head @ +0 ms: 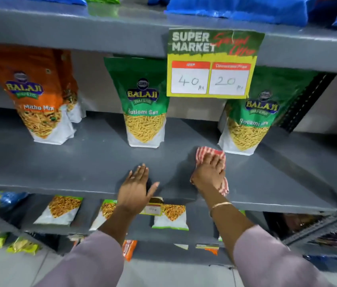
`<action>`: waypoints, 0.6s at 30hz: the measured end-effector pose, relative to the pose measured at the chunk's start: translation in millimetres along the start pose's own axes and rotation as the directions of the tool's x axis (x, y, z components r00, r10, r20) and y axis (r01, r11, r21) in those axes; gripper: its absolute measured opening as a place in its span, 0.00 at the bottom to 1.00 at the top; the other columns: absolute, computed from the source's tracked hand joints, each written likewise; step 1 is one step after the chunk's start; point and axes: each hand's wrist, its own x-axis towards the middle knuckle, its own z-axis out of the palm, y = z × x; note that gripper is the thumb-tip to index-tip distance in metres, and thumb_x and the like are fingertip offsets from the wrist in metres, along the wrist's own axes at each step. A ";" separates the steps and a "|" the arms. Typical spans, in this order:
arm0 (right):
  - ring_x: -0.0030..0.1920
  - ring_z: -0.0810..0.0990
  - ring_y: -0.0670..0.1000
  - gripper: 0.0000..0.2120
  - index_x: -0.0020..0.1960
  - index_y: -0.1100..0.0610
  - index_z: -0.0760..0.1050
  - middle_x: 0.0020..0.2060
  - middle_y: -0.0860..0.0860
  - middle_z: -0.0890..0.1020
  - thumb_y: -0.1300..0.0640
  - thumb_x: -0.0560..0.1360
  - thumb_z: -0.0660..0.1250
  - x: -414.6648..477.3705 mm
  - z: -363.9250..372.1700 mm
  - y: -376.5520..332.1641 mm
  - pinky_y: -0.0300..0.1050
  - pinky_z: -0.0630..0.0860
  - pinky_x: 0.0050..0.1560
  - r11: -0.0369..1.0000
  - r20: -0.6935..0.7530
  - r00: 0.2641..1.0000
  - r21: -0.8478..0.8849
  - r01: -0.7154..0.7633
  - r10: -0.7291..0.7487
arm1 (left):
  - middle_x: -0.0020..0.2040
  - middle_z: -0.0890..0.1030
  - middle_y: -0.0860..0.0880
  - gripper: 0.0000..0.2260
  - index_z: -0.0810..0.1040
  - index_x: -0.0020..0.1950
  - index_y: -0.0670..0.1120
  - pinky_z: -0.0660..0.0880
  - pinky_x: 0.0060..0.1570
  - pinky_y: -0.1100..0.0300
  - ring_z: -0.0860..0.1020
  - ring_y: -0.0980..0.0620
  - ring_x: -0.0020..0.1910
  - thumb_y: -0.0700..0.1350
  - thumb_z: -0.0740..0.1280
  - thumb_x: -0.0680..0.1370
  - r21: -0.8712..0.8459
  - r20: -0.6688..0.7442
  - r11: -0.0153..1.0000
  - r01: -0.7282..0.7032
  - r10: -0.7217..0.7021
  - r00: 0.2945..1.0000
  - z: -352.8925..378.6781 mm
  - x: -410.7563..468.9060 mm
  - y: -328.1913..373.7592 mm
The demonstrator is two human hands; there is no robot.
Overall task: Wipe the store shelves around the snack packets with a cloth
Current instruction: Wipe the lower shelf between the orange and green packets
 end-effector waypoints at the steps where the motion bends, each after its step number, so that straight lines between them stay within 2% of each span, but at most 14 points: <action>1: 0.78 0.43 0.62 0.37 0.78 0.61 0.41 0.78 0.61 0.45 0.56 0.77 0.58 4.2 -1.0 -6.8 0.55 0.47 0.77 1.000 0.021 1.000 -0.007 0.023 -0.023 | 0.62 0.77 0.40 0.42 0.76 0.62 0.36 0.69 0.61 0.47 0.75 0.43 0.62 0.64 0.35 0.77 0.013 -0.006 1.000 -0.010 0.011 1.000 0.4 0.6 -0.2; 3: 0.78 0.42 0.62 0.37 0.78 0.61 0.40 0.78 0.61 0.45 0.55 0.77 0.59 14.0 0.5 -16.7 0.56 0.46 0.77 0.996 0.047 0.996 -0.031 0.079 -0.077 | 0.61 0.78 0.40 0.39 0.77 0.60 0.36 0.71 0.59 0.47 0.77 0.44 0.60 0.62 0.37 0.79 0.026 -0.021 0.999 -0.026 0.026 0.999 0.1 1.0 -0.6; 7: 0.78 0.42 0.63 0.35 0.78 0.61 0.40 0.78 0.61 0.44 0.57 0.78 0.56 42.3 4.9 -33.1 0.57 0.45 0.78 0.990 0.048 0.991 -0.061 0.126 -0.123 | 0.59 0.79 0.40 0.29 0.79 0.58 0.36 0.72 0.58 0.53 0.79 0.43 0.57 0.57 0.50 0.77 -0.010 -0.096 0.999 -0.045 0.044 0.994 5.3 1.8 -2.1; 9: 0.78 0.42 0.63 0.35 0.78 0.60 0.40 0.78 0.62 0.44 0.56 0.78 0.56 63.3 5.6 -40.8 0.57 0.44 0.78 0.991 0.064 0.991 -0.052 0.124 -0.121 | 0.60 0.79 0.40 0.28 0.78 0.59 0.37 0.72 0.58 0.52 0.79 0.44 0.57 0.56 0.50 0.77 -0.017 -0.120 0.998 -0.053 0.051 0.991 8.3 2.8 -3.9; 12: 0.77 0.43 0.63 0.38 0.78 0.58 0.41 0.78 0.61 0.45 0.54 0.76 0.59 97.6 5.6 -51.6 0.58 0.44 0.77 0.992 0.069 0.991 -0.036 0.118 -0.115 | 0.60 0.78 0.40 0.27 0.78 0.59 0.36 0.64 0.62 0.55 0.78 0.43 0.57 0.54 0.54 0.74 -0.037 -0.145 0.997 -0.065 0.059 0.988 12.0 2.8 -6.4; 14: 0.77 0.46 0.64 0.38 0.78 0.55 0.41 0.78 0.60 0.46 0.52 0.75 0.58 115.6 4.3 -55.9 0.60 0.48 0.75 0.992 0.070 0.991 -0.047 0.119 -0.116 | 0.60 0.78 0.39 0.26 0.78 0.59 0.36 0.66 0.62 0.53 0.78 0.43 0.57 0.54 0.55 0.73 -0.036 -0.155 0.997 -0.068 0.061 0.986 12.9 4.3 -6.3; 16: 0.77 0.47 0.65 0.35 0.78 0.52 0.41 0.78 0.59 0.46 0.51 0.76 0.55 131.4 4.4 -57.6 0.62 0.48 0.74 0.976 0.072 0.975 -0.054 0.212 -0.208 | 0.60 0.78 0.39 0.27 0.79 0.58 0.36 0.72 0.58 0.51 0.78 0.43 0.57 0.54 0.55 0.73 -0.039 -0.153 0.997 -0.070 0.063 0.986 13.6 4.3 -5.9; 18: 0.76 0.51 0.67 0.33 0.78 0.54 0.46 0.77 0.61 0.51 0.49 0.75 0.51 147.0 7.2 -59.4 0.65 0.51 0.75 0.934 0.065 0.932 0.004 0.357 -0.356 | 0.59 0.79 0.39 0.27 0.79 0.57 0.36 0.73 0.57 0.48 0.79 0.43 0.57 0.54 0.55 0.73 -0.054 -0.159 0.996 -0.071 0.061 0.985 14.4 4.7 -5.7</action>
